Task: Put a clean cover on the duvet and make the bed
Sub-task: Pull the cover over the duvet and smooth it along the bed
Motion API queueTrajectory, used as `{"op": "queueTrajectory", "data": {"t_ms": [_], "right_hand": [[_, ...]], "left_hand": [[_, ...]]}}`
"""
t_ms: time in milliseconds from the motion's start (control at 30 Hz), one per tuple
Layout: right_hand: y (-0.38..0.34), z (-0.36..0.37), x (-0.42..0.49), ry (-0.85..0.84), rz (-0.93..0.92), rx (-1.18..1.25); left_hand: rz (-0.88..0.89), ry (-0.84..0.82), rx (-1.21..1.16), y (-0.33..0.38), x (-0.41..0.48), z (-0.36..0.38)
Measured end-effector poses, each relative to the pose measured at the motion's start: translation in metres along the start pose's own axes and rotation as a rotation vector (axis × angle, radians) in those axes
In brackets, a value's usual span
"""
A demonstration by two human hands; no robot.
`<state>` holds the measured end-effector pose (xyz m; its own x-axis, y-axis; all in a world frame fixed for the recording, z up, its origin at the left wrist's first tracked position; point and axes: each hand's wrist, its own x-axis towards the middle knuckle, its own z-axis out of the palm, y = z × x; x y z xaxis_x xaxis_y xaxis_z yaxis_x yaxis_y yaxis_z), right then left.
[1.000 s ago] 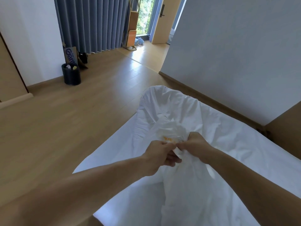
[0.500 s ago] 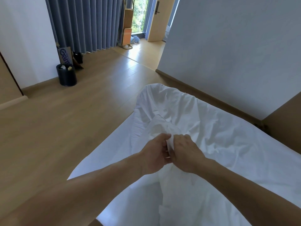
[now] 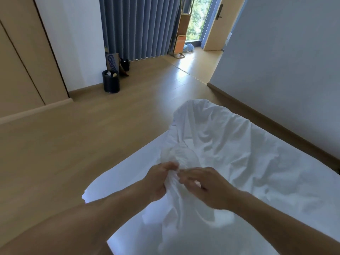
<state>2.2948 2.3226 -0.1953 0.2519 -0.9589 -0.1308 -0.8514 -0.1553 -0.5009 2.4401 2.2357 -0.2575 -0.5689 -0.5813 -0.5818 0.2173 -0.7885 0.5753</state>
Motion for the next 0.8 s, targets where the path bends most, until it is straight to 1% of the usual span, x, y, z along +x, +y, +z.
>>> {"op": "queueTrajectory", "data": {"t_ms": [33,67,100,133,167,200,233,267,333,400,467,500,533,567,633,667,733,800], "right_hand": [[0.013,-0.017,0.007,0.131,0.108,0.19],[0.031,-0.031,0.02,0.275,0.228,0.31],[0.051,-0.043,0.037,0.37,0.343,0.346],[0.072,-0.05,0.057,0.383,0.444,0.295],[0.086,-0.053,0.076,0.329,0.531,0.237],[0.101,-0.049,0.094,0.241,0.612,0.209],[0.111,-0.042,0.109,0.161,0.681,0.251],[0.117,-0.033,0.12,0.089,0.739,0.359],[0.122,-0.011,0.136,-0.036,0.788,0.619],[0.122,0.004,0.143,-0.103,0.783,0.742],[0.122,0.01,0.146,-0.104,0.741,0.779],[0.122,0.01,0.145,-0.086,0.685,0.785],[0.124,0.007,0.142,-0.051,0.596,0.767],[0.125,0.0,0.136,-0.012,0.473,0.69],[0.116,-0.024,0.114,0.001,0.186,0.427],[0.114,-0.037,0.102,-0.038,0.055,0.305],[0.112,-0.054,0.075,-0.105,-0.148,-0.016],[0.12,-0.058,0.052,-0.057,-0.306,-0.343]], "left_hand": [[0.01,0.04,-0.025,-0.002,0.0,-0.001],[0.019,0.075,-0.039,-0.003,-0.001,-0.001],[0.025,0.096,-0.039,-0.004,-0.003,-0.002],[0.027,0.105,-0.03,-0.005,-0.006,-0.002],[0.026,0.112,-0.015,-0.005,-0.01,-0.001],[0.024,0.121,-0.002,-0.006,-0.014,0.0],[0.023,0.127,0.009,-0.007,-0.018,0.001],[0.025,0.127,0.018,-0.009,-0.021,0.001],[0.03,0.152,0.027,-0.014,-0.027,0.003],[0.031,0.2,0.032,-0.018,-0.033,0.008],[0.045,0.28,0.038,-0.022,-0.035,0.015],[0.054,0.327,0.034,-0.023,-0.035,0.019],[0.063,0.374,0.02,-0.022,-0.033,0.022],[0.073,0.413,-0.005,-0.021,-0.031,0.025],[0.088,0.496,-0.052,-0.017,-0.025,0.026],[0.094,0.536,-0.063,-0.015,-0.022,0.025],[0.095,0.575,-0.059,-0.012,-0.018,0.026],[0.101,0.568,-0.065,-0.013,-0.015,0.031]]}}
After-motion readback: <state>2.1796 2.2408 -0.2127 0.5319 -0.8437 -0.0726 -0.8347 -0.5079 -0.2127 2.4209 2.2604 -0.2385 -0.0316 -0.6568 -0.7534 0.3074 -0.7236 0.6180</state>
